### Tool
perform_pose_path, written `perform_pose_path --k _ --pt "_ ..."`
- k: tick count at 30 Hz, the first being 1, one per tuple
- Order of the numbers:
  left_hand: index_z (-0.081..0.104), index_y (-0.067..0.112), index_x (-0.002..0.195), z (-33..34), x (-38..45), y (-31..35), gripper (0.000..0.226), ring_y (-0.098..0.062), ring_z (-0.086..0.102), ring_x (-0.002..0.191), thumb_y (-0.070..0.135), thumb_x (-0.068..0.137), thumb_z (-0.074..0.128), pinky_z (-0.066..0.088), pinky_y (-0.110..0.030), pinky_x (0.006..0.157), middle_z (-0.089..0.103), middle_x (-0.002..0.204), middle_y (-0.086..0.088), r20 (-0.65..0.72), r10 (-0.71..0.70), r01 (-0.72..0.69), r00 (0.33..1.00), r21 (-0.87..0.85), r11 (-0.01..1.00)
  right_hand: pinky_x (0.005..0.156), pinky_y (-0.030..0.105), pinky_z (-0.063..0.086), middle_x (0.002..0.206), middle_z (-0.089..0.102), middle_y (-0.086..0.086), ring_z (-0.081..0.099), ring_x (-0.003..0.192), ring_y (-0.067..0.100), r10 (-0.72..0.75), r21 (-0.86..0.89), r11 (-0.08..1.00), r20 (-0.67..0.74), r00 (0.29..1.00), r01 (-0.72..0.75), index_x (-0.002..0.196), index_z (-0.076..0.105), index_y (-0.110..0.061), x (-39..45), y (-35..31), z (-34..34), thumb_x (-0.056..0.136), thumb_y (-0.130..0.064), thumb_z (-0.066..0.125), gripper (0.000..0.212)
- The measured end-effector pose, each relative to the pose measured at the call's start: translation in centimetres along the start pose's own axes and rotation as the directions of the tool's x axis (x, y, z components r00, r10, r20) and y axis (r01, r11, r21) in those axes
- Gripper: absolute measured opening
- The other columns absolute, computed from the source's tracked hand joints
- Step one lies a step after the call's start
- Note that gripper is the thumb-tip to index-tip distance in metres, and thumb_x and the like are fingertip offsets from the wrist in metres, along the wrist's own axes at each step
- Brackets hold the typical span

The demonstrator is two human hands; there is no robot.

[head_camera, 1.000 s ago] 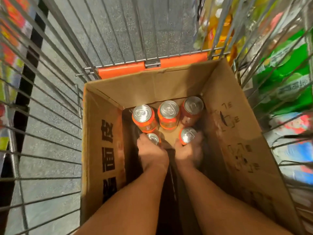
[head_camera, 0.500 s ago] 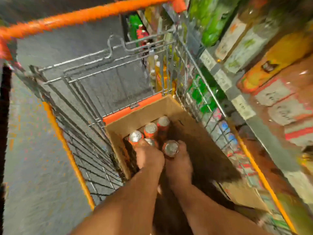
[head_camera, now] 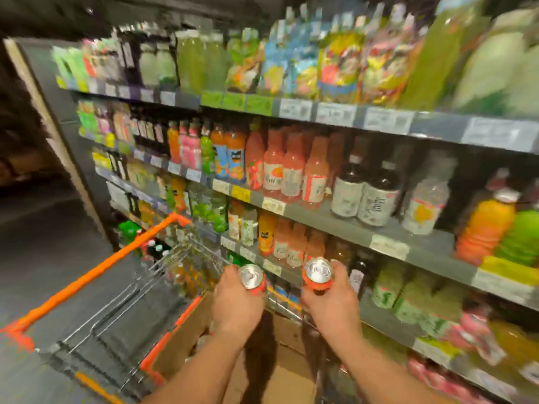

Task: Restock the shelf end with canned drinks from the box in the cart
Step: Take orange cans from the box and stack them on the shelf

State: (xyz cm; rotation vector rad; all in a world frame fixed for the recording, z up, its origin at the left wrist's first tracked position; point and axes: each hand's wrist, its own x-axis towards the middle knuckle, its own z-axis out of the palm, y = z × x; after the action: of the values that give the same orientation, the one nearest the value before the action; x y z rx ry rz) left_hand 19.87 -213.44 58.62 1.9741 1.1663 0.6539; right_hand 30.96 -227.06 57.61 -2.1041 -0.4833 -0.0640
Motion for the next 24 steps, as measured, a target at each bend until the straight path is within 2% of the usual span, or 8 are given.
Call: perform_pose_path --k 2,6,9,11,15,19,21,24 --pt "0.054 0.018 0.104 0.7 -1.4 4.7 0.049 -0.031 0.062 0.098 0.030 0.063 0.077 0.052 -0.042 0.086 0.065 0.101 -0.005 0.049 0.093 -0.091 0.994 -0.039 0.995 0.078 0.037 0.050 0.104 0.065 0.003 0.061 0.098 0.030 0.016 0.003 1.000 -0.087 0.996 -0.015 0.119 0.044 -0.034 0.9 0.1 -5.4 0.066 -0.034 0.077 0.062" --pt "0.058 0.022 0.104 3.1 -5.4 13.3 0.049 -0.027 0.059 0.099 0.030 0.060 0.080 0.050 -0.042 0.088 0.062 0.100 -0.001 0.084 0.285 -0.270 0.955 -0.155 0.950 0.088 0.038 0.048 0.114 0.061 0.003 0.057 0.108 0.028 0.034 -0.017 0.999 -0.239 0.970 -0.040 0.131 0.045 -0.029 1.4 1.4 -15.8 0.066 -0.036 0.076 0.072" --pt "0.061 0.023 0.104 5.0 -9.1 19.7 0.048 -0.026 0.058 0.099 0.034 0.062 0.081 0.047 -0.039 0.087 0.064 0.100 -0.001 0.060 0.416 -0.395 0.907 -0.217 0.893 0.084 0.035 0.049 0.112 0.063 -0.001 0.060 0.104 0.026 0.040 -0.022 0.999 -0.337 0.941 -0.050 0.131 0.043 -0.033 0.8 2.4 -23.4 0.066 -0.043 0.075 0.074" --pt "0.061 0.025 0.106 6.1 -12.0 24.2 0.049 -0.024 0.060 0.099 0.035 0.063 0.082 0.049 -0.038 0.088 0.066 0.101 0.000 0.064 0.488 -0.455 0.871 -0.273 0.848 0.079 0.033 0.048 0.109 0.062 -0.004 0.061 0.101 0.024 0.049 -0.023 0.998 -0.395 0.917 -0.064 0.125 0.040 -0.034 0.4 2.6 -28.2 0.065 -0.051 0.074 0.071" --pt "0.055 0.035 0.098 7.3 -16.6 32.6 0.052 -0.001 0.065 0.080 0.039 0.054 0.082 0.049 -0.022 0.069 0.067 0.081 0.017 0.074 0.567 -0.472 0.821 -0.470 0.745 0.085 0.034 0.049 0.105 0.057 -0.010 0.059 0.101 0.019 0.017 -0.022 0.999 -0.469 0.883 -0.031 0.119 0.040 -0.036 0.8 2.4 -36.3 0.064 -0.058 0.071 0.067" --pt "0.056 0.040 0.094 7.5 -19.2 40.1 0.051 -0.007 0.066 0.083 0.052 0.047 0.073 0.055 -0.036 0.078 0.070 0.086 0.013 0.054 0.623 -0.503 0.780 -0.538 0.676 0.081 0.036 0.050 0.099 0.061 -0.011 0.059 0.095 0.017 -0.052 -0.064 0.998 -0.534 0.844 0.021 0.108 0.043 -0.037 2.6 0.9 -42.5 0.063 -0.055 0.070 0.056" --pt "0.057 0.038 0.094 7.6 -19.6 43.6 0.052 -0.010 0.067 0.084 0.052 0.047 0.072 0.056 -0.036 0.078 0.070 0.087 0.013 0.022 0.651 -0.527 0.759 -0.566 0.634 0.077 0.035 0.050 0.096 0.061 -0.012 0.059 0.091 0.016 -0.082 -0.053 0.997 -0.574 0.815 0.063 0.106 0.046 -0.036 4.1 -0.3 -44.9 0.062 -0.056 0.069 0.053" --pt "0.055 0.038 0.091 7.8 -19.3 48.5 0.047 -0.010 0.067 0.084 0.050 0.049 0.073 0.055 -0.032 0.076 0.068 0.087 0.015 -0.010 0.671 -0.550 0.741 -0.583 0.598 0.076 0.035 0.048 0.099 0.051 -0.014 0.055 0.089 0.013 -0.141 -0.068 0.990 -0.622 0.770 0.126 0.108 0.047 -0.038 7.1 -2.0 -47.6 0.059 -0.058 0.065 0.056"
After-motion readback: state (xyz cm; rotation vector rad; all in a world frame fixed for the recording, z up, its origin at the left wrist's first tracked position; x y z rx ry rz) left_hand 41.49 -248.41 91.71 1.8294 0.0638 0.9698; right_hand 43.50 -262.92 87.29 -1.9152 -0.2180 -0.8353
